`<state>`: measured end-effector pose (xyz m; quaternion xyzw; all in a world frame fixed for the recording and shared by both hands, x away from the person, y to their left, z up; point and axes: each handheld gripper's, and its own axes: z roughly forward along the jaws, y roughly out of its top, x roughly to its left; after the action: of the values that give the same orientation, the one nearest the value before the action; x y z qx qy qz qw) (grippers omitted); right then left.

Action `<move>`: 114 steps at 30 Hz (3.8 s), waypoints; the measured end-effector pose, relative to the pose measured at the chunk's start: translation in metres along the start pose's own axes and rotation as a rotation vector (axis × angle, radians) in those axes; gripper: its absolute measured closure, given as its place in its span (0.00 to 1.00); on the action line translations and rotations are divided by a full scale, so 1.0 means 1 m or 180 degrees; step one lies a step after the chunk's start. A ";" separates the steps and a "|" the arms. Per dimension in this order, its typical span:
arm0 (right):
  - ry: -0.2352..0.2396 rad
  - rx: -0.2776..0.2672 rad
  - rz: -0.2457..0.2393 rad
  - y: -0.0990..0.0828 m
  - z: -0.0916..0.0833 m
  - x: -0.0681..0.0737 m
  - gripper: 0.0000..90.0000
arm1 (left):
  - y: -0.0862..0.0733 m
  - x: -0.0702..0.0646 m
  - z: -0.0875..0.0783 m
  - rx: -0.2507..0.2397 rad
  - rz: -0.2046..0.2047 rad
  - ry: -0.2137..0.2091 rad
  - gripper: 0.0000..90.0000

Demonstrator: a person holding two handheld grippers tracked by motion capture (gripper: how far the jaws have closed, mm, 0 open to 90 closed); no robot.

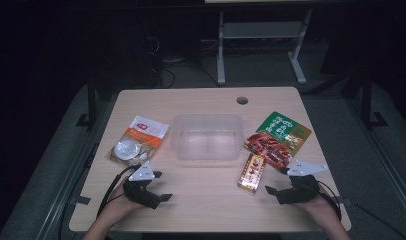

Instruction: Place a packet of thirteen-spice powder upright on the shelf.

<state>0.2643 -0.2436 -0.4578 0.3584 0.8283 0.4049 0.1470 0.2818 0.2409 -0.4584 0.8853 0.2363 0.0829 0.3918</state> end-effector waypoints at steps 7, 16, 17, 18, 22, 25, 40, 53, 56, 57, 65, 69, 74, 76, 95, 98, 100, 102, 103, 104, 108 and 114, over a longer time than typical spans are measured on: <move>0.0000 0.0057 -0.0017 0.002 -0.001 0.000 0.16 | 0.002 -0.005 0.001 -0.0014 0.0020 -0.0015 0.14; -0.0060 0.0062 0.0019 0.022 -0.004 -0.004 0.68 | 0.003 -0.008 -0.001 -0.0039 0.0053 -0.0045 0.14; -0.0055 0.0068 0.0027 0.024 -0.003 -0.005 0.72 | 0.003 -0.008 -0.001 -0.0033 0.0057 -0.0048 0.14; -0.0056 0.0070 0.0035 0.026 -0.002 -0.007 0.79 | 0.003 -0.009 -0.001 -0.0040 0.0050 -0.0050 0.14; -0.0037 0.0043 0.0047 0.033 0.001 -0.015 0.96 | 0.005 -0.008 -0.002 -0.0059 0.0028 -0.0033 0.14; -0.0067 0.0017 0.0005 0.039 0.006 -0.022 1.00 | 0.007 -0.009 -0.003 -0.0102 0.0026 -0.0016 0.14; -0.0155 0.0200 -0.0083 0.065 0.052 -0.055 1.00 | 0.007 -0.008 0.002 -0.0067 0.0071 -0.0083 0.15; -0.0040 0.0402 -0.0058 0.053 0.055 -0.060 1.00 | 0.005 -0.010 0.000 -0.0059 0.0085 -0.0101 0.15; -0.0013 0.0395 -0.0065 0.052 0.054 -0.060 1.00 | 0.005 -0.010 0.000 -0.0060 0.0083 -0.0105 0.15; 0.0004 0.0410 -0.0065 0.051 0.054 -0.059 1.00 | 0.005 -0.010 0.000 -0.0061 0.0084 -0.0106 0.15; 0.0115 0.0508 -0.0113 0.046 0.048 -0.053 1.00 | 0.004 -0.010 -0.001 -0.0067 0.0076 -0.0103 0.15; 0.0147 0.0541 -0.0119 0.044 0.045 -0.049 1.00 | 0.005 -0.011 0.000 -0.0057 0.0084 -0.0102 0.15; 0.0170 0.0570 -0.0180 0.041 0.040 -0.043 1.00 | 0.005 -0.011 0.000 -0.0069 0.0089 -0.0103 0.15; 0.0191 0.0601 -0.0190 0.039 0.037 -0.039 1.00 | 0.005 -0.011 -0.001 -0.0057 0.0105 -0.0101 0.15; 0.0517 0.0636 -0.0300 0.023 0.016 -0.002 1.00 | 0.007 -0.013 0.001 -0.0072 0.0121 -0.0118 0.15; 0.0582 0.0642 -0.0329 0.022 0.014 0.004 1.00 | 0.007 -0.014 0.001 -0.0071 0.0111 -0.0124 0.15; 0.0627 0.0653 -0.0343 0.023 0.015 0.007 1.00 | 0.007 -0.013 0.001 -0.0070 0.0111 -0.0127 0.15; 0.0662 0.0651 -0.0398 0.025 0.016 0.011 1.00 | 0.007 -0.013 0.001 -0.0068 0.0114 -0.0129 0.15; 0.0688 0.0647 -0.0413 0.026 0.017 0.012 1.00 | 0.007 -0.013 0.001 -0.0065 0.0115 -0.0128 0.15; 0.0702 0.0649 -0.0411 0.026 0.017 0.014 1.00 | 0.007 -0.013 0.001 -0.0066 0.0118 -0.0129 0.15; 0.0800 0.0635 -0.0453 0.027 0.019 0.018 1.00 | 0.007 -0.013 0.001 -0.0063 0.0123 -0.0131 0.15; 0.0906 0.0651 -0.0508 0.031 0.023 0.026 1.00 | 0.007 -0.014 0.001 -0.0057 0.0130 -0.0151 0.15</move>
<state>0.2730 -0.1989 -0.4472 0.2437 0.9033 0.3523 0.0228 0.2721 0.2293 -0.4532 0.8881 0.2081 0.0720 0.4034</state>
